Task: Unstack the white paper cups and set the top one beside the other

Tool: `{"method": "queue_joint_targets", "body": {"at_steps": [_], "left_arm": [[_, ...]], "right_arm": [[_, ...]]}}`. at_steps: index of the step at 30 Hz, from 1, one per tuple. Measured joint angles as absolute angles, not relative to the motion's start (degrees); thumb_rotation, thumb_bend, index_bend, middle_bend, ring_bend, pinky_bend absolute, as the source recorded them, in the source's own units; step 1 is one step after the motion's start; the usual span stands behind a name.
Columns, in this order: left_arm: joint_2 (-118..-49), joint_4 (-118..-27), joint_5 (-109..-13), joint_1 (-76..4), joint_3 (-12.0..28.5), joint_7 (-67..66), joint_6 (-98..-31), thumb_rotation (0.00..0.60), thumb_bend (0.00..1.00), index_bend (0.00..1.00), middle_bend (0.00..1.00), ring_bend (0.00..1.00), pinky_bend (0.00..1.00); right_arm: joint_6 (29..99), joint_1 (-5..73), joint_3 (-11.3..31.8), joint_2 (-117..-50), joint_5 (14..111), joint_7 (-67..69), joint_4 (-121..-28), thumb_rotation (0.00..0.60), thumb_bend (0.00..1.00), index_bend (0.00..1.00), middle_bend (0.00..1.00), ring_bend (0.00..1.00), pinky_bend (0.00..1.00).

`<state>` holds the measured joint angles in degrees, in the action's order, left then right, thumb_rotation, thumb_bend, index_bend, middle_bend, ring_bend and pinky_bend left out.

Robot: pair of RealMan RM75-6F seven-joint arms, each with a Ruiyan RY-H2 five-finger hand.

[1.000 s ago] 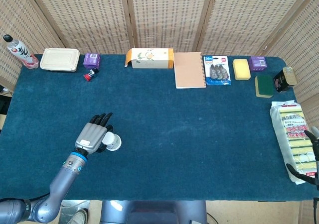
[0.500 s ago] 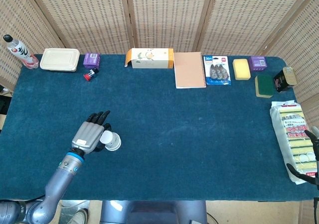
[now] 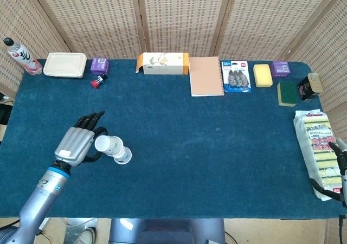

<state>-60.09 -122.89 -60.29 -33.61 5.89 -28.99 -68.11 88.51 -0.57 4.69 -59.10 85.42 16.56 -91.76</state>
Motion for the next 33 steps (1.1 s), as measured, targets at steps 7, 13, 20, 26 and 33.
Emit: {"method": "queue_joint_targets", "body": {"at_steps": [7,13,20,26,33], "left_arm": [[-56.5,-120.1,-63.6,-31.1,5.2,-20.6,-66.7,0.600,0.25,0.40,0.00,0.00,0.08],[-58.8,-112.9,-62.6,-30.8,4.3,-17.6,-63.1,0.600,0.25,0.40,0.00,0.00,0.08],[-65.1,-105.8,-60.7,-31.5,3.5,-17.2,-60.0,0.600,0.25,0.40,0.00,0.00,0.08],[-68.5,-103.6,-59.2,-32.0,3.5,-19.7,-60.2,0.600,0.25,0.40,0.00,0.00,0.08],[-70.3,-103.0,-57.2,-32.6,3.7,-23.0,-60.9,0.600,0.25,0.40,0.00,0.00,0.08]], "right_arm": [[88.4,-0.5,4.5,-59.3,85.6,15.7,-92.2,0.600,0.23,0.07,0.02,0.01,0.01],[88.3,-0.4,4.5,-59.3,85.6,15.2,-92.3,0.600,0.23,0.07,0.02,0.01,0.01],[88.2,-0.3,4.5,-59.5,85.6,15.2,-92.2,0.600,0.23,0.07,0.02,0.01,0.01],[88.6,-0.4,4.7,-59.5,85.4,14.8,-91.9,0.600,0.23,0.08,0.02,0.01,0.01],[89.0,-0.5,4.9,-59.6,85.3,14.9,-91.8,0.600,0.23,0.08,0.02,0.01,0.01]]}}
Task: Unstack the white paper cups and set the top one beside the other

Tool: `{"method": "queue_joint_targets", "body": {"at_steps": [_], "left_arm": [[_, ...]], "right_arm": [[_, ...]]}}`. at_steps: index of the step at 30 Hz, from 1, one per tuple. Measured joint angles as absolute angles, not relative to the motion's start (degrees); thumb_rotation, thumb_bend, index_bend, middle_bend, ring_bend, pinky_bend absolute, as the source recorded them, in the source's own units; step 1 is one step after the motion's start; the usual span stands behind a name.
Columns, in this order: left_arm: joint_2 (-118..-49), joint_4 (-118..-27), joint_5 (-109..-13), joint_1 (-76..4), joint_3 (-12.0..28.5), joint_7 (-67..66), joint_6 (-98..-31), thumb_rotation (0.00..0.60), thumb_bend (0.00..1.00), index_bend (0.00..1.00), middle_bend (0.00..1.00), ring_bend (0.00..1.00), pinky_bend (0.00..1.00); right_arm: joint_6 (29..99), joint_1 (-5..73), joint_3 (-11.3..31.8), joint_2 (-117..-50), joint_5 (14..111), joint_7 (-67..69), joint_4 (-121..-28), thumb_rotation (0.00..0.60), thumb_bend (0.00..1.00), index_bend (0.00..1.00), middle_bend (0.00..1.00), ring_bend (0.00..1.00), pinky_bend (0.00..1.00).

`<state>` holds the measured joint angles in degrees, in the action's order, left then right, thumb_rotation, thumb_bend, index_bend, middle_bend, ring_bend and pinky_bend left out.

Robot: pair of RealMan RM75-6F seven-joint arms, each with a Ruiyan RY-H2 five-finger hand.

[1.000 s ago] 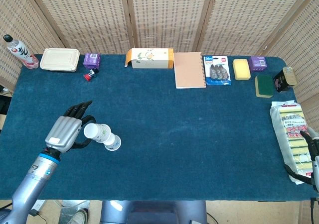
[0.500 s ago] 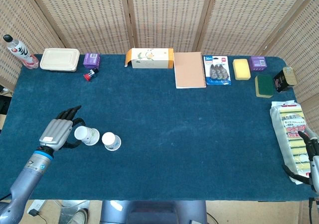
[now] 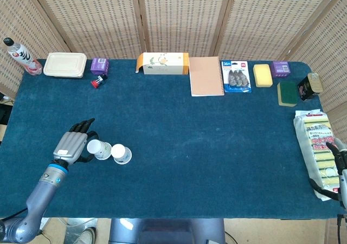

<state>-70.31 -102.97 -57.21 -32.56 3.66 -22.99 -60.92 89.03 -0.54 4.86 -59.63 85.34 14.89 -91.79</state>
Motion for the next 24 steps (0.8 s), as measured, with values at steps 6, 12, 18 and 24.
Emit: {"method": "queue_joint_targets", "body": {"at_steps": [6,12,18,24], "left_arm": [[-71.0,-103.3,-55.1,-33.1,3.8,-25.8,-61.4,0.600,0.25,0.40,0.00,0.00,0.08],[-70.8,-104.5,-53.4,-33.4,3.8,-27.1,-61.6,0.600,0.22,0.31,0.00,0.00,0.08],[-70.6,-105.2,-52.9,-33.5,3.7,-27.7,-61.9,0.600,0.20,0.17,0.00,0.00,0.08],[-69.9,-106.2,-55.7,-32.8,3.6,-25.9,-62.9,0.600,0.19,0.05,0.00,0.00,0.08]], "right_arm": [[89.2,-0.6,4.8,-59.5,85.5,15.3,-91.9,0.600,0.23,0.08,0.02,0.01,0.01],[89.1,-0.6,4.8,-59.4,85.4,15.4,-91.9,0.600,0.23,0.08,0.02,0.01,0.01],[89.2,-0.7,4.8,-59.3,85.5,15.6,-91.9,0.600,0.23,0.08,0.02,0.01,0.01],[89.3,-0.7,4.9,-59.3,85.4,15.7,-91.8,0.600,0.23,0.08,0.02,0.01,0.01]]}}
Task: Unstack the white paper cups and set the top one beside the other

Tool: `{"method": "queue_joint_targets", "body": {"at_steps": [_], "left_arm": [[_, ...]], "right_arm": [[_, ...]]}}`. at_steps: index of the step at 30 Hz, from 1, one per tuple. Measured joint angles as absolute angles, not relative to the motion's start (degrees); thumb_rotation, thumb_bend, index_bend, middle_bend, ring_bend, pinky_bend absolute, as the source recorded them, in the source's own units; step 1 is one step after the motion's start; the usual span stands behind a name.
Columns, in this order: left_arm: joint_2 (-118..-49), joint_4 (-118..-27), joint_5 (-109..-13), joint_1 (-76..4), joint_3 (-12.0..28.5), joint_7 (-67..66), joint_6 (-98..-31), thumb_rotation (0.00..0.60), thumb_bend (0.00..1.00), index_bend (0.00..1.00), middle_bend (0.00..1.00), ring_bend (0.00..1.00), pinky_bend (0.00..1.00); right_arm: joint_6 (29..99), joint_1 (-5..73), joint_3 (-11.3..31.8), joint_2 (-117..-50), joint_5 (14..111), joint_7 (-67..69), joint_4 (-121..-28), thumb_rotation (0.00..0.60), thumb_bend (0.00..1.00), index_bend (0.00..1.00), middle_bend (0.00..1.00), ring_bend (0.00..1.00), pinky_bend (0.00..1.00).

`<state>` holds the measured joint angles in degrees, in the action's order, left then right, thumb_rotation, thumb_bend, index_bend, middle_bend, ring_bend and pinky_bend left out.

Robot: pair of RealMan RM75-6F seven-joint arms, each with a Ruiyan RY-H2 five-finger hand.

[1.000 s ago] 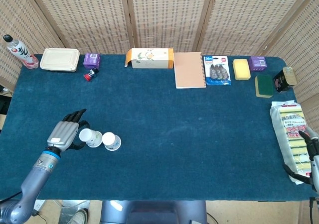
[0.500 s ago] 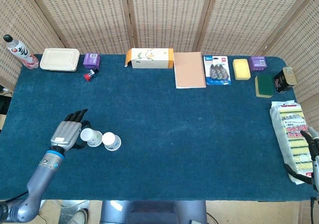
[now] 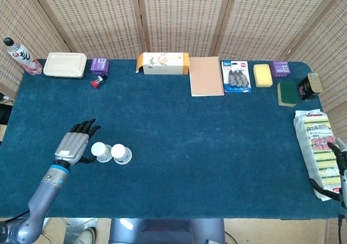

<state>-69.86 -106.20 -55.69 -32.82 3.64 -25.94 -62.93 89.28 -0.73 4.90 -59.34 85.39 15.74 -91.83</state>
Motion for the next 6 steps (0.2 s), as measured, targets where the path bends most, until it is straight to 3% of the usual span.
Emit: {"method": "queue_joint_targets", "body": {"at_steps": [6], "left_arm": [[-67.5,-107.4,-62.9,-30.1,2.6,-22.6,-66.5,0.600,0.19,0.00,0.00,0.00,0.08]], "right_arm": [[89.4,-0.8,5.0,-59.3,85.3,15.8,-91.8,0.600,0.23,0.08,0.02,0.01,0.01]]}}
